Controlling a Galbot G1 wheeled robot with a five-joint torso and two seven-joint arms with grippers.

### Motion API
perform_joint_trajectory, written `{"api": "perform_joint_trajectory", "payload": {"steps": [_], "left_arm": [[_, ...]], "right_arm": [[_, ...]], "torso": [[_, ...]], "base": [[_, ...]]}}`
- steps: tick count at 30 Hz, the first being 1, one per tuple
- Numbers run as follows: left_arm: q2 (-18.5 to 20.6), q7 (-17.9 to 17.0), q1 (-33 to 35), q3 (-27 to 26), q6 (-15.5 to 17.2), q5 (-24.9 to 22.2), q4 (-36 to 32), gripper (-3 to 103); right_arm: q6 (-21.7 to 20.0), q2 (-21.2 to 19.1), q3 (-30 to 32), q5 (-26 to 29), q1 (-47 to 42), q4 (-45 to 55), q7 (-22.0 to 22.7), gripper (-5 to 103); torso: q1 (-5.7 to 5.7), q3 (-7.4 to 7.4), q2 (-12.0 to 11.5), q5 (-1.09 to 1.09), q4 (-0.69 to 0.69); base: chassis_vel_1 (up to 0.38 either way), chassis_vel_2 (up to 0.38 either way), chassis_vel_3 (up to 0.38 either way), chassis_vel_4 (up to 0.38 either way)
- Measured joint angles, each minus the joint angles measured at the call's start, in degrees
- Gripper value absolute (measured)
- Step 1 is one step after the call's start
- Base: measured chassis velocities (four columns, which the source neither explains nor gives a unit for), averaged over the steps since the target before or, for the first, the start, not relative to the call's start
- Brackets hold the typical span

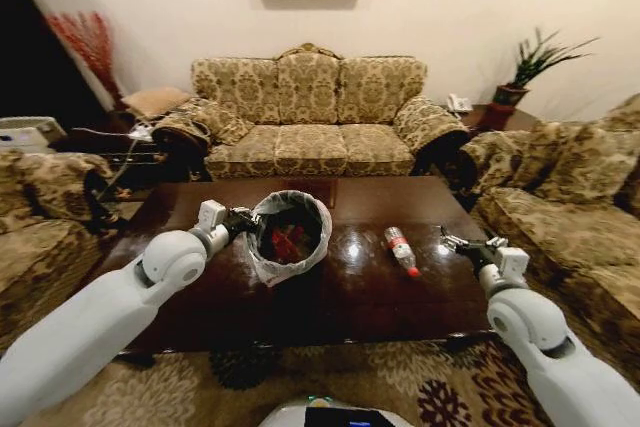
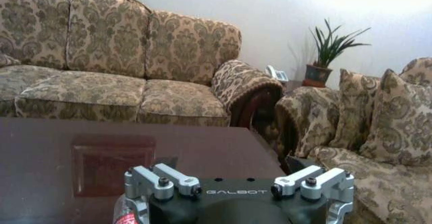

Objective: Move to the front of the table and place the trash on the table into the trash bin.

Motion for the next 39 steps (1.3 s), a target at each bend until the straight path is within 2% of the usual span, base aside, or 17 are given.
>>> {"api": "perform_joint_trajectory", "payload": {"steps": [11, 14, 15, 18, 19, 22, 26, 32, 34, 39], "left_arm": [[-1.11, -0.92, 2.69, -2.39, 0.66, 0.9, -1.86, 1], [-1.31, -1.11, 2.66, -2.3, 0.66, 0.9, -1.92, 1], [-1.42, -1.17, 2.66, -2.26, 0.66, 0.89, -1.92, 1], [-1.54, -1.25, 2.8, -2.16, 0.66, 0.88, -1.93, 1], [-1.54, -1.25, 2.8, -2.16, 0.66, 0.88, -1.93, 1], [-1.72, -1.26, 2.8, -1.78, 0.65, 0.89, -1.73, 1], [-1.95, -1.37, 2.77, -1.35, 0.09, 0.89, -1.37, 1], [-2.43, -3.89, 2.8, -0.88, -1.24, 0.62, -0.54, 1], [-2.33, -5.18, 2.83, -1.53, -1.29, 0.01, -0.39, 1], [-1.77, -7.15, 1.98, -2.47, -1.29, -0.72, -0.07, 1]], "right_arm": [[1.04, 1.85, 0.59, -1.25, -0.69, -0.45, 0.67, 100], [1.21, 2.67, 1.73, -1.32, -1.48, -0.8, -0.4, 100], [1.77, 3.13, 2.61, -1.32, -2.09, -1.15, -2.1, 100], [6.58, 4.37, 6.12, -1.23, -4.93, -3.19, -11.2, 100], [6.58, 4.37, 6.12, -1.23, -4.93, -3.19, -11.2, 100], [9.62, 5.12, 7.93, -1.24, -6.83, -5.01, -16.85, 100], [10.12, 5.36, 7.55, -1.33, -7.09, -5.79, -17.95, 100], [10.11, 5.0, 4.88, -0.82, -5.39, -8.06, -22.16, 100], [9.79, 3.77, 3.07, 1.27, -2.86, -10.49, -27.13, 100], [9.84, 1.15, -1.86, 2.99, 2.73, -14.66, -28.31, 100]], "torso": [[0.0, 0.0, 0.0, 0.0, 0.02], [0.0, 0.0, 0.0, 0.0, 0.02], [0.0, 0.0, 0.0, 0.01, 0.01], [0.0, 0.0, 0.0, 0.0, 0.0], [0.0, 0.0, 0.0, 0.0, 0.0], [0.0, 0.0, 0.0, 0.0, 0.0], [0.0, 0.0, 0.0, 0.0, -0.01], [0.0, 0.0, 0.0, 0.01, -0.07], [0.0, 0.0, 0.0, 0.0, -0.02], [0.0, 0.0, 0.0, 0.01, 0.04]], "base": [[0.0, 0.0, 0.0, 0.0], [0.0, 0.0, 0.0, 0.0], [0.0, 0.0, 0.0, 0.0], [-0.059, -0.046, -0.053, -0.053], [-0.059, -0.05, -0.055, -0.065], [-0.077, -0.08, -0.07, -0.067], [-0.094, -0.096, -0.085, -0.081], [-0.081, -0.088, -0.072, -0.064], [0.0, 0.0, 0.0, 0.0], [0.0, 0.0, 0.0, 0.0]]}}
